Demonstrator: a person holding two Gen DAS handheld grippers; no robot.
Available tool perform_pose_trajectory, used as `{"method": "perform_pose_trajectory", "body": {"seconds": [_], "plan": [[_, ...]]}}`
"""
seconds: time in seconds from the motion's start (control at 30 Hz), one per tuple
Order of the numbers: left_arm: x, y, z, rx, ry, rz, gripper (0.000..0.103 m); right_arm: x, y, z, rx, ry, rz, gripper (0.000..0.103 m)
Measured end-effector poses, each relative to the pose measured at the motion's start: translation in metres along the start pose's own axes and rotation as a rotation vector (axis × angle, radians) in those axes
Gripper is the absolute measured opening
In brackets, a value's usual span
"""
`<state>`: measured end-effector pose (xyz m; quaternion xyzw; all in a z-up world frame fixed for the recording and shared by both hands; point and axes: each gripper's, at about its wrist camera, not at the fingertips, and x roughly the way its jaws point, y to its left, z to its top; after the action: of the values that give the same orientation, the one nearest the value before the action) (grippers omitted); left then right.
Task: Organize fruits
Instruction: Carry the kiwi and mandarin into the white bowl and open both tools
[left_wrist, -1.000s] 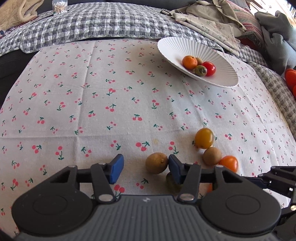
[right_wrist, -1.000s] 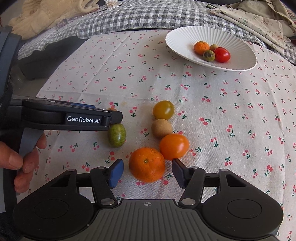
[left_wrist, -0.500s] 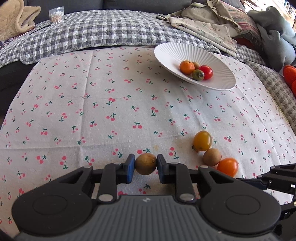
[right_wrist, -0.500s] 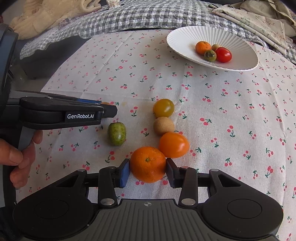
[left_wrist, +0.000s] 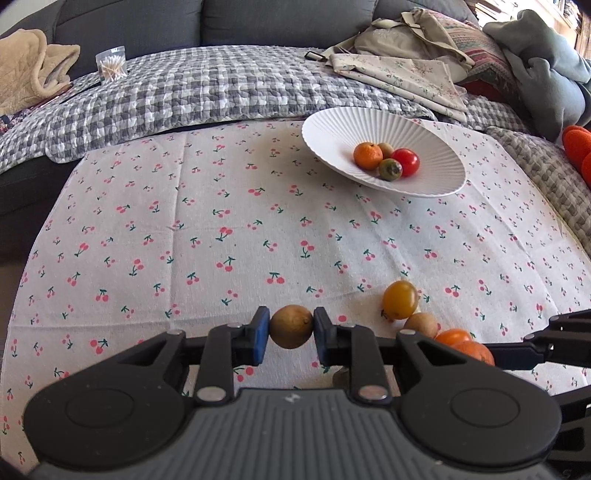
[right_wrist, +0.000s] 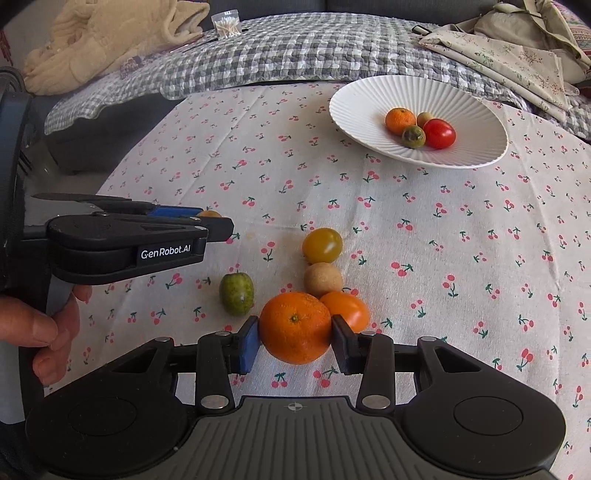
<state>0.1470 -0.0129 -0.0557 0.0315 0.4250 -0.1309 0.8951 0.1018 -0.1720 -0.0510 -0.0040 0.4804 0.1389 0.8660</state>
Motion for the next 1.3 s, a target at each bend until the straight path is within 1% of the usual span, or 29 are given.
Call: {"method": "perform_pose_trajectory", "body": {"seconds": [0.17,0.37,0.47,0.67,0.8,0.87,1.0,1.17,1.3], "plan": [[-0.002,0.0,0.002,0.002,-0.013,0.008,0.024,-0.004,-0.004,0.004,0.007,-0.017,-0.001,0.04],[-0.005,0.001,0.012,-0.016,-0.039,0.002,0.024,-0.015,-0.018,0.017,0.045,-0.072,-0.013,0.039],[-0.007,-0.003,0.022,-0.022,-0.063,-0.012,0.024,-0.021,-0.032,0.026,0.075,-0.102,-0.025,0.039],[-0.003,-0.022,0.048,0.0,-0.102,-0.026,0.024,-0.028,-0.064,0.044,0.156,-0.154,-0.064,0.039],[0.001,-0.037,0.069,0.011,-0.141,-0.045,0.024,-0.027,-0.085,0.062,0.215,-0.182,-0.085,0.039],[0.005,-0.045,0.078,0.02,-0.158,-0.046,0.024,-0.026,-0.094,0.072,0.237,-0.201,-0.093,0.039],[0.021,-0.058,0.092,0.035,-0.165,-0.041,0.024,-0.02,-0.112,0.087,0.296,-0.22,-0.102,0.039],[0.041,-0.068,0.101,0.04,-0.156,-0.045,0.024,-0.014,-0.131,0.1,0.353,-0.237,-0.105,0.039],[0.051,-0.078,0.106,0.083,-0.17,-0.043,0.024,-0.006,-0.139,0.107,0.368,-0.237,-0.104,0.039]]}}
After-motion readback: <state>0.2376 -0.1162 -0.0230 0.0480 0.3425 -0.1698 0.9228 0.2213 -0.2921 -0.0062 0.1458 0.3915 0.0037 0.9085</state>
